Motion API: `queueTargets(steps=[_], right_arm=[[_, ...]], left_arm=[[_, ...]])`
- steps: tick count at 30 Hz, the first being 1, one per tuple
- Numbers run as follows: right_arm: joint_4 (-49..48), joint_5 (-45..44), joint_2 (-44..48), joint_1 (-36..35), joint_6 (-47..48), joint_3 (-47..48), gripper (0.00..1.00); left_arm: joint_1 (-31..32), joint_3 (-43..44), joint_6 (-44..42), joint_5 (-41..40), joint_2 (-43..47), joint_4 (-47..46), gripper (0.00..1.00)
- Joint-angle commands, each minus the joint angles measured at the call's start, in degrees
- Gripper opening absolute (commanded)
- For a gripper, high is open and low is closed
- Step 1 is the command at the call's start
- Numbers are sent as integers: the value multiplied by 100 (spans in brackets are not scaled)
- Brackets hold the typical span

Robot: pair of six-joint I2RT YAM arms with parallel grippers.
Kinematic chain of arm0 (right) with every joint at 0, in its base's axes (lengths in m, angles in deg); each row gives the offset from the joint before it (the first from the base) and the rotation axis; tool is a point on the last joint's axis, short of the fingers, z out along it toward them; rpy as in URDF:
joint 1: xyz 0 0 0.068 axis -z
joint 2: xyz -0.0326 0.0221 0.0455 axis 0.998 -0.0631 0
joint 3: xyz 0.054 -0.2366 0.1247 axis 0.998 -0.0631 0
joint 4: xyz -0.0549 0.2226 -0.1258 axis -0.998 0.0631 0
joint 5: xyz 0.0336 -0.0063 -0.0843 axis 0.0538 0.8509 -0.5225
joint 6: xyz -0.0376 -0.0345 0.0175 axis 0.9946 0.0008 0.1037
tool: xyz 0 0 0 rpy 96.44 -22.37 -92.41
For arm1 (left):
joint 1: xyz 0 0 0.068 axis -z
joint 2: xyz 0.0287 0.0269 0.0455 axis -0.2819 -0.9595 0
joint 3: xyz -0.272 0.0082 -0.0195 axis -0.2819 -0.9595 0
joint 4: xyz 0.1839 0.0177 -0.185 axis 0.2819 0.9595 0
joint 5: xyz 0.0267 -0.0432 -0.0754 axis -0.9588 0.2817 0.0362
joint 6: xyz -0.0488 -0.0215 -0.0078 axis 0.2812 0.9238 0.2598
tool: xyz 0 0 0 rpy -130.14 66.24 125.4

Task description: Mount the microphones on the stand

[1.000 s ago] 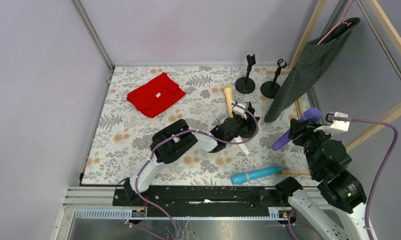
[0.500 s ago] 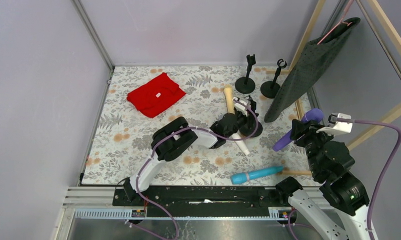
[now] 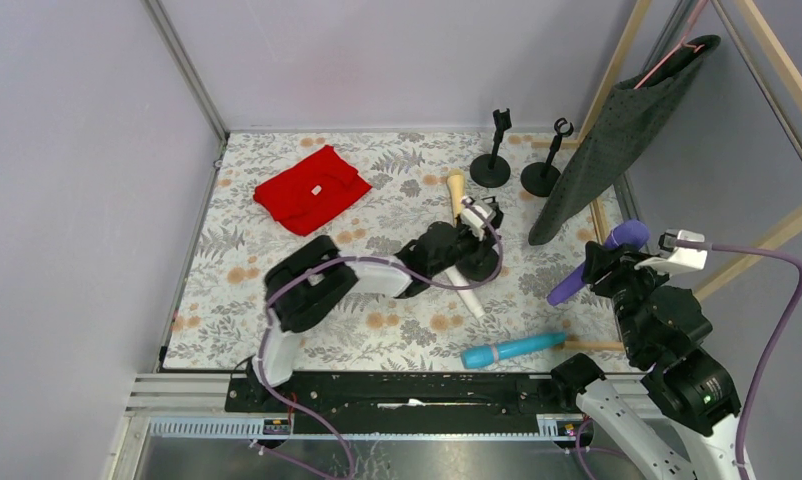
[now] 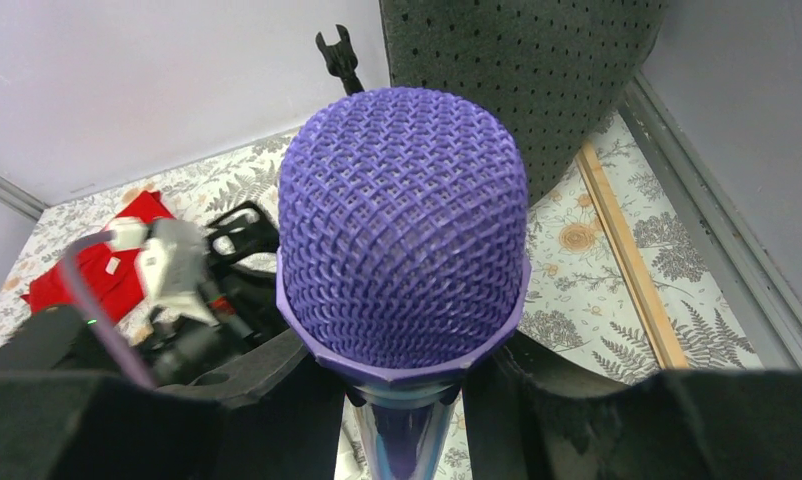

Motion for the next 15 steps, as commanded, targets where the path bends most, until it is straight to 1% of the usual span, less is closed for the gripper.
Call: queueTargets(steps=[1, 6, 15], right_arm=[[-427, -34, 184, 21, 86, 69, 0], [-547, 70, 192, 16, 10, -86, 0], [-812, 441, 3, 18, -145, -323, 0]], left_arm=[[-117, -694, -389, 247, 1521, -960, 0], [-224, -1679, -217, 466, 2435, -1226, 0], [-230, -3753, 125, 35, 3776, -1422, 0]])
